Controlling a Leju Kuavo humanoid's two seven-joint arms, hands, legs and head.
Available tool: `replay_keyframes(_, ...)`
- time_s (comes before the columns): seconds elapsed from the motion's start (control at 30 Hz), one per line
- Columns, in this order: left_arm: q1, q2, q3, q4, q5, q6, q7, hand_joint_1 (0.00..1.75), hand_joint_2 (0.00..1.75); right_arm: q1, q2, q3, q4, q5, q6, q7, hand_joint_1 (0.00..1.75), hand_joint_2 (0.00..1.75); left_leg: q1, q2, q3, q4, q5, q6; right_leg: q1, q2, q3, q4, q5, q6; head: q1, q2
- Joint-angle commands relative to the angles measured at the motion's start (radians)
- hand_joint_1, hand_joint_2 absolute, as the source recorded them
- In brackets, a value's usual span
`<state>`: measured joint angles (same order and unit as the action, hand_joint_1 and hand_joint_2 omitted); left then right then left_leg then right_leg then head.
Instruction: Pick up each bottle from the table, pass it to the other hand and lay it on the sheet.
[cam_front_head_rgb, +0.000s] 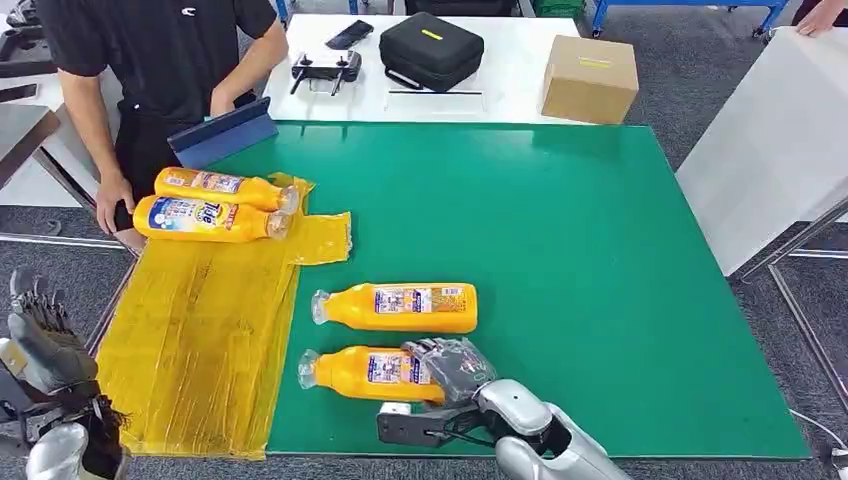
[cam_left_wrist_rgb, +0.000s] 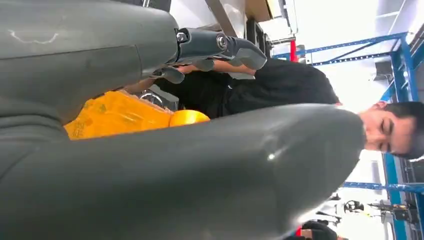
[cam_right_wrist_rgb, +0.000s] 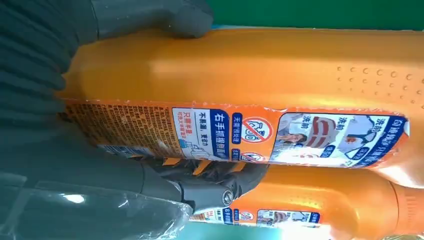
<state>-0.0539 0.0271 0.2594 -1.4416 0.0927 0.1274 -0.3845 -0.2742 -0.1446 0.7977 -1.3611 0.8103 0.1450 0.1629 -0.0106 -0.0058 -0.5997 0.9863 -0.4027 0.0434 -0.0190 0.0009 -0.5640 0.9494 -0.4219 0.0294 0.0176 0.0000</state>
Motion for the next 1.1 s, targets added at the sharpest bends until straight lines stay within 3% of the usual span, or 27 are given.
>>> replay_keyframes(0.03,-0.003,0.006,0.016,0.006,-0.002,-0.002,0.006,0.0,0.0,0.036,-0.025,0.051,0.036,0.002,0.01,0.007,1.75,1.75,0.002,-0.001,0.003,-0.001,-0.001,-0.002,0.001,-0.002,0.004,-0.002,-0.001,-0.001,0.0,0.0)
replay_keyframes(0.27,-0.02,-0.01,0.017,-0.015,-0.019,0.008,0.036,0.0,0.0,0.103,-0.035,0.015,-0.043,0.024,-0.012,0.027,1.75,1.75,0.002,-0.004,0.004,-0.001,-0.002,-0.004,0.002,-0.004,0.006,-0.002,-0.003,-0.002,0.0,0.0)
replay_keyframes(0.4,-0.07,-0.013,-0.012,0.031,-0.042,-0.01,0.048,0.0,0.0,0.111,-0.039,-0.048,-0.089,0.018,-0.031,0.037,1.75,1.75,0.001,-0.004,0.002,-0.001,-0.002,-0.004,0.002,-0.004,-0.006,-0.001,-0.003,-0.004,0.0,0.0)
replay_keyframes(0.5,-0.135,-0.035,-0.052,0.086,-0.083,-0.001,0.063,0.0,0.0,0.133,-0.065,-0.113,-0.143,-0.002,-0.061,0.011,1.75,1.75,0.001,-0.007,0.001,0.0,-0.002,-0.005,0.002,-0.007,-0.005,-0.001,-0.004,-0.004,0.0,0.0)
replay_keyframes(0.6,-0.136,-0.023,-0.043,0.11,-0.081,0.021,0.04,0.0,0.0,0.078,-0.053,-0.147,-0.163,-0.063,-0.085,-0.075,1.75,1.75,0.001,-0.007,0.002,-0.001,-0.002,-0.005,0.001,-0.007,-0.006,-0.001,-0.004,-0.004,0.0,0.0)
replay_keyframes(0.77,-0.12,-0.009,-0.019,0.104,-0.067,0.008,0.024,0.0,0.0,0.038,0.009,-0.199,-0.273,-0.087,-0.045,-0.069,1.75,1.75,0.001,0.005,-0.002,0.001,-0.003,-0.005,0.003,0.004,0.001,0.002,-0.001,-0.003,0.0,0.0)
replay_keyframes(1.1,-0.191,-0.03,-0.043,0.142,-0.102,-0.002,0.047,0.0,0.0,0.004,0.045,-0.276,-0.302,-0.12,-0.073,-0.093,1.75,1.75,0.002,-0.001,-0.003,0.0,-0.001,-0.005,0.003,-0.002,-0.002,0.001,-0.002,-0.003,0.0,0.0)
